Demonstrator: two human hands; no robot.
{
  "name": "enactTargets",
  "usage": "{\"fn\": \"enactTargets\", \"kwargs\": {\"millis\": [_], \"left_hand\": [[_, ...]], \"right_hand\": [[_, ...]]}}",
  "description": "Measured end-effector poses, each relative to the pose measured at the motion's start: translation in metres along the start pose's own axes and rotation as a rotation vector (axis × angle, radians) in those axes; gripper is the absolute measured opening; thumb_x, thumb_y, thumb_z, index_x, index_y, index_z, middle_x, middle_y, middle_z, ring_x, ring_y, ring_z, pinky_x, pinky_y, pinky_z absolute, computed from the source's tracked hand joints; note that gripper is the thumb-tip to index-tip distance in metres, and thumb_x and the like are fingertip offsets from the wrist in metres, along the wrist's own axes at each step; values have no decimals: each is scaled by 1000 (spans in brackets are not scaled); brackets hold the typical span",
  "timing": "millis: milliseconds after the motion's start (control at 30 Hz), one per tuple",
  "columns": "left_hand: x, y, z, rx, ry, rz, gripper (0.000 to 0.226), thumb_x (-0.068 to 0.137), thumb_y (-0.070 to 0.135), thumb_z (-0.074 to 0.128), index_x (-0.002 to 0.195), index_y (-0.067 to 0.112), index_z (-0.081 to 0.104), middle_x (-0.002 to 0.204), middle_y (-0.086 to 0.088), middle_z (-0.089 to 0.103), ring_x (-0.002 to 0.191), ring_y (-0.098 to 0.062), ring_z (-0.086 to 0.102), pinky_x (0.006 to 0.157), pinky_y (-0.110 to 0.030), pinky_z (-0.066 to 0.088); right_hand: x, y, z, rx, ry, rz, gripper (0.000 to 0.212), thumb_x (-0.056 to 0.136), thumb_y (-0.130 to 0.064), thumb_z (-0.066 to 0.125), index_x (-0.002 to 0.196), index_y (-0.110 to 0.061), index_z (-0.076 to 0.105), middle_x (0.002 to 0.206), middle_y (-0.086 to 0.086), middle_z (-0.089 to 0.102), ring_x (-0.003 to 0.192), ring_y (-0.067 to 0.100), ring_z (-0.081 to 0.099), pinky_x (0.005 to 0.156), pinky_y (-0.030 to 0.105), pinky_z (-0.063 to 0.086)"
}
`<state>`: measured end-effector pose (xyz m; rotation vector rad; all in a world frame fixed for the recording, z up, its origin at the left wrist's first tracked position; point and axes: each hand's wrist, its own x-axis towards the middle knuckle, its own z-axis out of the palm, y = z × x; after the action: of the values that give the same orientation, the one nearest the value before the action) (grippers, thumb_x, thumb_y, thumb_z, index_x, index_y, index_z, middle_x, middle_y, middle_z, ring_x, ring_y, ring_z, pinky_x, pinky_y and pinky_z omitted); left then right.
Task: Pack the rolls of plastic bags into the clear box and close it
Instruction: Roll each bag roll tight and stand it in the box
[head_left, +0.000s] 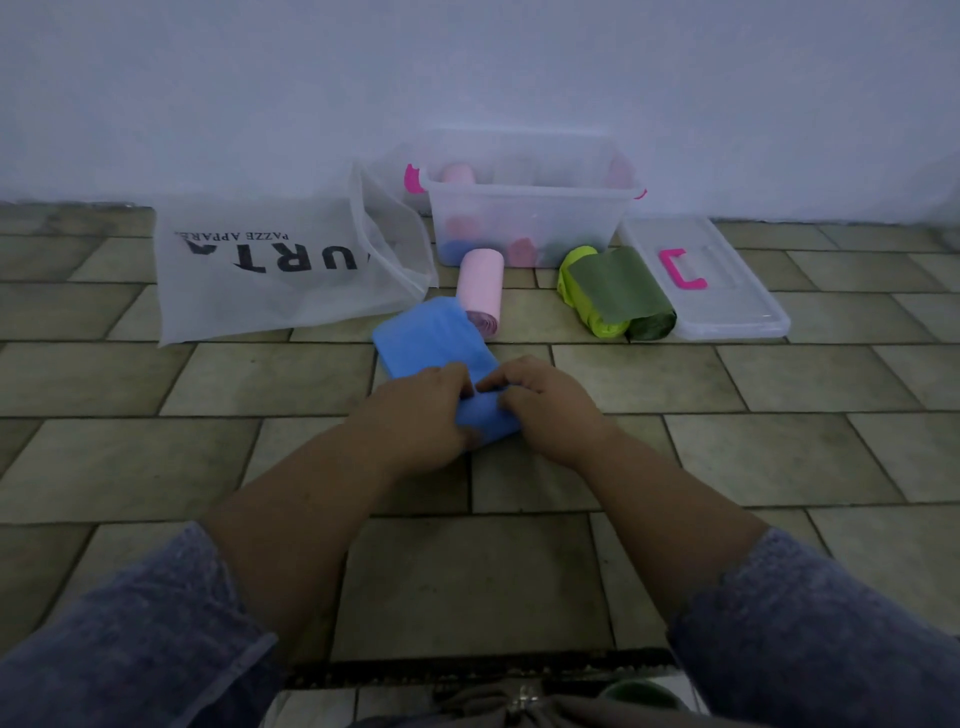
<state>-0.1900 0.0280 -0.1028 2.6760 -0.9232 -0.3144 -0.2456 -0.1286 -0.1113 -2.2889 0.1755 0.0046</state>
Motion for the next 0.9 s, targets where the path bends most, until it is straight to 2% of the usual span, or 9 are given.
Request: {"fn": "enactTargets", "kwargs": {"millis": [133,267,333,433,533,600,767,833,900], "left_hand": [[2,-2,-8,138,-38,10,51,82,53,57,125,25,50,126,-1,48,105,-18,50,87,-36,43],[-1,-4,-6,95,-30,19,63,76,54,65,128,29,40,122,0,50,102,-19,52,83,-34,44],[1,-7,-6,-55,-32,-57,54,78,48,65,120,29,37,115,-2,56,95,-20,56,78,-35,45],[3,-9,-6,35,49,-42,29,83,50,57,100,32,42,105,2,58,85,-15,52,73,-33,37],[4,-11,-1,148,131,55,42,77,60,56,109,34,47,113,9,49,100,-13,48,87,-37,32],[4,-14,2,53,108,29,49,76,57,60,114,32,44,116,7,53,103,-16,52,89,-36,33],[8,-21,1,81,254,-14,26,82,57,52,94,35,43,95,11,54,92,-14,53,80,-31,19],[7,-22,1,138,300,55,37,77,62,54,102,35,48,101,12,47,99,-11,47,76,-28,14],[7,-24,3,130,255,53,50,74,64,55,113,34,45,113,11,52,106,-12,49,87,-33,21]], "right_hand": [[-5,8,3,-8,96,90,18,86,-28,58,104,-28,56,108,-7,58,99,13,54,89,32,42],[-4,8,2,-92,120,67,15,85,-44,57,94,-33,54,97,-11,58,93,13,55,91,45,43],[-2,8,0,-112,129,28,20,85,-46,57,97,-30,60,99,-5,61,93,16,56,88,45,45],[1,12,0,-186,132,17,25,88,-43,50,102,-28,64,102,0,61,97,19,54,89,46,44],[7,12,0,-336,148,69,31,89,-46,45,109,-32,63,109,1,56,106,21,49,93,44,38],[9,11,-1,-336,164,62,35,87,-49,47,115,-33,59,112,-1,57,107,21,51,93,44,38],[4,21,-6,-225,141,-28,33,82,-39,58,114,-31,55,105,-6,59,96,17,55,89,46,44],[7,23,-8,-320,157,-32,34,83,-45,54,114,-32,57,106,-4,59,98,18,54,88,43,43],[11,22,-9,-392,173,-41,39,83,-49,53,118,-31,58,111,-2,58,103,19,52,88,40,41]]}}
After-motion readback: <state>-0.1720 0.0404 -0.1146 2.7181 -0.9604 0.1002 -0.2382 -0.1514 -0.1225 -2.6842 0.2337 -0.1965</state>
